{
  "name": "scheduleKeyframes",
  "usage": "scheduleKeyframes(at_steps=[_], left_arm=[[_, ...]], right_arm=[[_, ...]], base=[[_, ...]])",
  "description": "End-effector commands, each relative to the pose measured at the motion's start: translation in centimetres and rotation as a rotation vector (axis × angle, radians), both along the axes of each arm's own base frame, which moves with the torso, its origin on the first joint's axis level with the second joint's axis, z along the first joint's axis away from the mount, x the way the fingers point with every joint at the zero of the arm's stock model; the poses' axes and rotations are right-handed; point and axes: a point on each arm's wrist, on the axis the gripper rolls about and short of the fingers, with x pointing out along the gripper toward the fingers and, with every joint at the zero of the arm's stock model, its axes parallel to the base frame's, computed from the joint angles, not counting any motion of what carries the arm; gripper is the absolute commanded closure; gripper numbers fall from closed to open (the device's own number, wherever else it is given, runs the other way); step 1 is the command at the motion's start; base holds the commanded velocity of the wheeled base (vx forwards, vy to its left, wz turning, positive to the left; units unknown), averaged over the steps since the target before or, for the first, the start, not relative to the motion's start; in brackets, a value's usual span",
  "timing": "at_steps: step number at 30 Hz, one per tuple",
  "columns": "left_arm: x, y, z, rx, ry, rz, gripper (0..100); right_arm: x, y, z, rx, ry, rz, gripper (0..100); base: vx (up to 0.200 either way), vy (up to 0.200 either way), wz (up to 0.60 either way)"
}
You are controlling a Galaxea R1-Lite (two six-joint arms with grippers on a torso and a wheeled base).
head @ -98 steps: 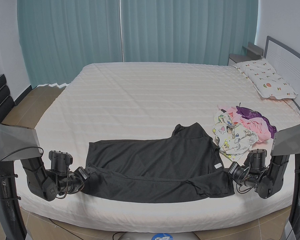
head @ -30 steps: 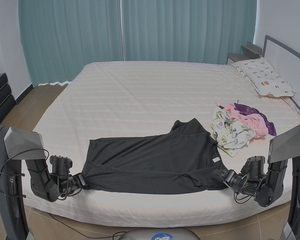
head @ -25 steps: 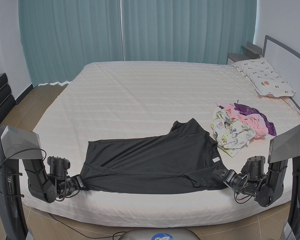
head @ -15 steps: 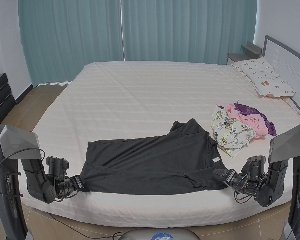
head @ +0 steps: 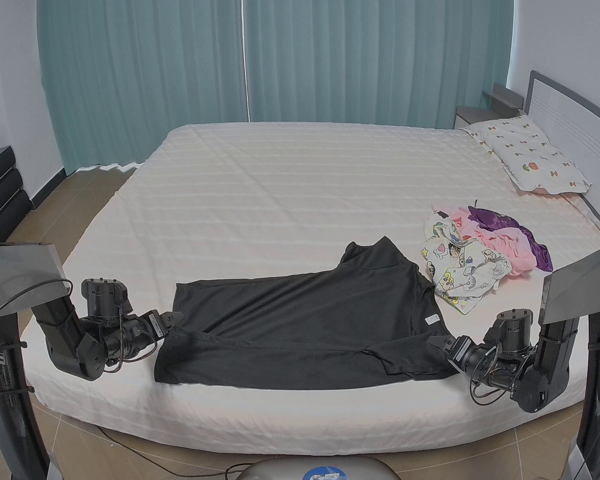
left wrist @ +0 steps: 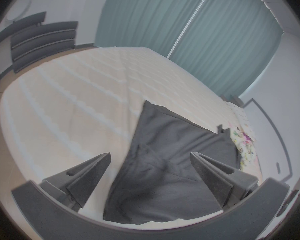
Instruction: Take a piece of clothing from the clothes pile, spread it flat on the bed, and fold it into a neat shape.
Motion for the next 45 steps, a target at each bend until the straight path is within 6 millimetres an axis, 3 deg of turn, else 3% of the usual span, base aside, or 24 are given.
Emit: scheduleKeyframes(at_steps=[1, 5, 22, 23, 34, 45], left_arm=[[1.3, 0.2, -2.7, 0.053, 0.024, -0.121, 0], [2.0, 0.4, -4.6, 0.119, 0.011, -0.166, 0], [2.4, 0.3, -4.6, 0.111, -0.041, -0.187, 0], [2.5, 0.4, -4.6, 0.109, -0.041, -0.184, 100], [1.9, 1.9, -4.6, 0.119, -0.053, -0.129, 100], [0.5, 1.5, -3.3, 0.123, -0.111, -0.134, 100]], right_arm=[[0.0, 0.0, -0.1, -0.001, 0.005, 0.002, 0], [-0.2, 0.3, -0.3, -0.002, 0.013, 0.011, 0], [-0.1, 0.3, -0.6, -0.006, 0.018, 0.013, 0], [-0.1, 0.3, -0.6, -0.006, 0.018, 0.013, 0], [-0.2, 0.3, -0.5, -0.008, 0.019, 0.012, 0], [0.0, -0.1, 0.5, -0.005, -0.046, 0.001, 0]], base=[[0.000, 0.000, 0.00], [0.000, 0.000, 0.00], [0.000, 0.000, 0.00], [0.000, 0.000, 0.00], [0.000, 0.000, 0.00], [0.000, 0.000, 0.00]])
